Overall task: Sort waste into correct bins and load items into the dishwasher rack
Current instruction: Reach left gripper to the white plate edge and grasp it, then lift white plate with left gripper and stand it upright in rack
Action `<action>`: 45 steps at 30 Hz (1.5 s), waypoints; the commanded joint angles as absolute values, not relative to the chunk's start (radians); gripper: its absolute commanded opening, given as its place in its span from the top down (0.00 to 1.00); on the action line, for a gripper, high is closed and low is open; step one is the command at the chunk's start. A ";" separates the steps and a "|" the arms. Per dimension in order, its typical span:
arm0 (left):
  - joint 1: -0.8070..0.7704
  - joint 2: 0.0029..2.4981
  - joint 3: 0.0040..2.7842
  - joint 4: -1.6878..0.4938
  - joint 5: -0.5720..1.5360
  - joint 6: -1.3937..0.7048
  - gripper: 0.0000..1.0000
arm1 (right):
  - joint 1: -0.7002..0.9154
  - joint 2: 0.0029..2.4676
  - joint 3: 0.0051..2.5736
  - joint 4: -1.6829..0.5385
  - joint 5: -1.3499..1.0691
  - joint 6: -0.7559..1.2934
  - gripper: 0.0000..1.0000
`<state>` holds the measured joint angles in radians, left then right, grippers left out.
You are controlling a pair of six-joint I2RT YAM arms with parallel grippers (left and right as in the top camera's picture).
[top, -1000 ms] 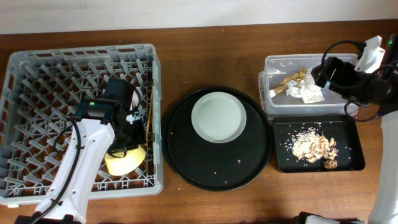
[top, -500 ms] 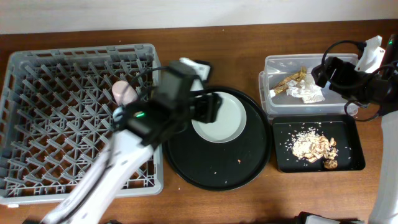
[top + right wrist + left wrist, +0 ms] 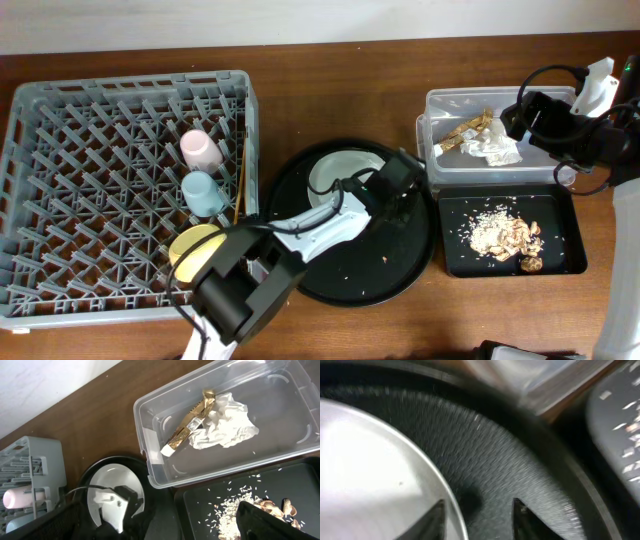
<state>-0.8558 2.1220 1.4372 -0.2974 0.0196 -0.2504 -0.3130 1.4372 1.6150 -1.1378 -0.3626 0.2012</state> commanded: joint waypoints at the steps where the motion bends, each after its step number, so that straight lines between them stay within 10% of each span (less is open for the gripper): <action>1: -0.861 2.146 1.441 -0.335 -0.056 -0.240 0.66 | -0.315 1.433 1.631 -1.137 -0.354 0.191 0.01; 12: -0.923 2.185 1.434 -0.445 -0.110 -0.241 0.98 | -0.315 1.433 1.631 -1.137 -0.354 0.191 0.01; 26: -0.794 1.745 1.685 -0.630 -0.167 -0.253 1.00 | -0.315 1.433 1.631 -1.137 -0.354 0.191 0.01; 36: -0.062 1.616 1.687 -0.573 0.997 -0.464 1.00 | -0.315 1.433 1.631 -1.137 -0.354 0.191 0.01; 45: 0.091 1.760 1.687 -0.503 1.234 -0.471 1.00 | -0.315 1.433 1.631 -1.137 -0.354 0.191 0.01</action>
